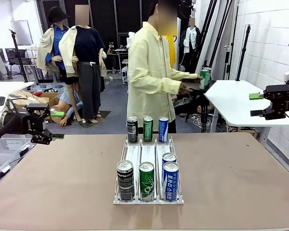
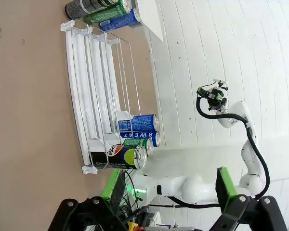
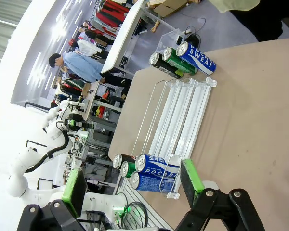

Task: Retrieve and hand over the desired beverage to the person.
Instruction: Place the picked can on the Handle tray extended by the person.

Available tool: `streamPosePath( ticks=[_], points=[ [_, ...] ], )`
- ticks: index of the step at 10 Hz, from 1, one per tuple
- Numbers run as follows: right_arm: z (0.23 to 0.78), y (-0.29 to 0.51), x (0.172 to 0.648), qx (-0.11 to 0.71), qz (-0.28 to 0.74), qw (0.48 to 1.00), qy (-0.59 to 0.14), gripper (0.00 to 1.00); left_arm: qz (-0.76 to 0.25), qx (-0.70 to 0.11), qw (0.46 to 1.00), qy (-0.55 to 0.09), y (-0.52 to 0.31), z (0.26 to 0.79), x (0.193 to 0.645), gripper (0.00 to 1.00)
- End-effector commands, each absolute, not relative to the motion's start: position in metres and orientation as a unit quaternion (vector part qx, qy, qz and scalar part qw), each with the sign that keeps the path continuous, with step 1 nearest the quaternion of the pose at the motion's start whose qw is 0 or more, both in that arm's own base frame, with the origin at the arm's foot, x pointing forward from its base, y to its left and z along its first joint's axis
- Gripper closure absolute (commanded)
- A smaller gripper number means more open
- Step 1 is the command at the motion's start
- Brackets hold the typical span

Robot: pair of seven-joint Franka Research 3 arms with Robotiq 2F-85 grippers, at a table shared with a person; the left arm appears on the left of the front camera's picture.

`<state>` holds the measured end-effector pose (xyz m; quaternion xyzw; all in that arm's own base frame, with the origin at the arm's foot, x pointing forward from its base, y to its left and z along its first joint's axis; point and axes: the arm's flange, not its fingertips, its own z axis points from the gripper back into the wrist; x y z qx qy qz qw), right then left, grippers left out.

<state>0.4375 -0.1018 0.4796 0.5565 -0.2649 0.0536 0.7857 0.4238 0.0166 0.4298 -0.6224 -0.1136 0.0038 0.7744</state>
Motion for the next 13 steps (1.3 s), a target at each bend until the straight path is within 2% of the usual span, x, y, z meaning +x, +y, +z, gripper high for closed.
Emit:
streamPosePath(
  ticks=[1,13],
  points=[
    [0.4811,-0.1017,0.4380,0.561,0.054,0.783,-0.263,0.00,0.010,-0.617,0.778,-0.116,0.0169,0.4312,0.4202,0.00],
    [0.4811,-0.1017,0.4380,0.561,0.054,0.783,-0.263,0.00,0.010,-0.617,0.778,-0.116,0.0169,0.4312,0.4202,0.00]
  ],
)
